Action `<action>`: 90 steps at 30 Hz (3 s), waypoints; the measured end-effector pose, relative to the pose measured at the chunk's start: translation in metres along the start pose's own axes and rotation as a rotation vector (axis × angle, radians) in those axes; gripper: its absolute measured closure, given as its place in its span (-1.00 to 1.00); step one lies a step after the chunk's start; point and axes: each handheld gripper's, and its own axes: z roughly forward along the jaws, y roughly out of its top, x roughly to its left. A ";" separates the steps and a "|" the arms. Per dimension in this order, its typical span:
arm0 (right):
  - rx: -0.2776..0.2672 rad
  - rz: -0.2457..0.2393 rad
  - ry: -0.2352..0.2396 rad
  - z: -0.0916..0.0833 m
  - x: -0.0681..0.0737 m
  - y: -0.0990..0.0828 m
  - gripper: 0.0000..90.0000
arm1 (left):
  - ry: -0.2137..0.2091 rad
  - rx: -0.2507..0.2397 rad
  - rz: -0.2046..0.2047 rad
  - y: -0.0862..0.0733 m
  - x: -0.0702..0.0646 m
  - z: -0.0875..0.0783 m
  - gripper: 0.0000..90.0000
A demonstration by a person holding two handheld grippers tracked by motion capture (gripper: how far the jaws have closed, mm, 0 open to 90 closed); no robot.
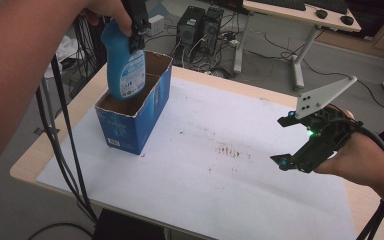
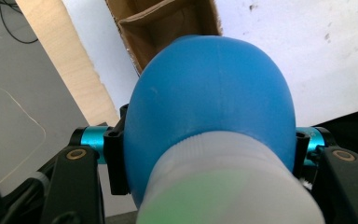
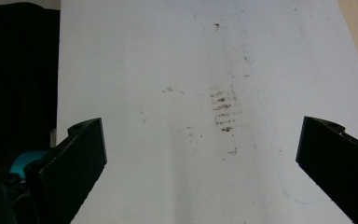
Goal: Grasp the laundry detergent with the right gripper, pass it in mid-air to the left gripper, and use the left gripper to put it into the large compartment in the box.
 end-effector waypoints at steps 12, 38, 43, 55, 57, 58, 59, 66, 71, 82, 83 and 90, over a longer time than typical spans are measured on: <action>0.008 0.024 0.001 0.005 -0.001 -0.003 -0.98 | -0.041 0.017 0.219 0.007 0.010 0.055 -0.15; 0.016 0.048 -0.012 0.013 -0.001 -0.004 -0.98 | 0.002 0.046 0.670 0.017 0.003 0.149 -0.15; 0.016 0.055 -0.010 0.015 -0.001 -0.007 -0.98 | -0.012 0.036 0.675 0.018 0.004 0.158 -0.16; 0.014 0.056 -0.008 0.019 -0.001 -0.009 -0.98 | -0.043 0.052 0.630 0.019 0.008 0.155 -0.27; 0.018 0.056 -0.008 0.020 -0.001 -0.009 -0.98 | -0.044 0.052 0.631 0.018 0.009 0.152 -0.31; 0.018 0.056 -0.008 0.020 -0.001 -0.009 -0.98 | -0.044 0.050 0.631 0.018 0.009 0.150 -0.31; 0.019 0.055 -0.006 0.020 -0.001 -0.009 -0.98 | -0.045 0.048 0.628 0.017 0.009 0.149 -0.33; 0.024 0.051 -0.008 0.020 0.000 -0.008 -0.98 | -0.038 0.031 0.612 0.016 0.010 0.136 -0.44; 0.015 0.048 -0.007 0.017 0.000 -0.008 -0.98 | -0.034 0.026 0.615 0.015 0.008 0.123 -0.49; 0.052 0.032 0.001 0.008 -0.005 -0.004 -0.98 | -0.007 -0.003 0.632 0.005 -0.001 0.079 -0.67; 0.062 0.031 0.002 0.007 -0.006 -0.003 -0.98 | -0.004 -0.004 0.642 0.004 -0.003 0.074 -0.68; 0.187 0.013 0.008 -0.002 -0.014 -0.001 -0.98 | -0.015 -0.034 0.718 -0.003 -0.022 0.047 -0.85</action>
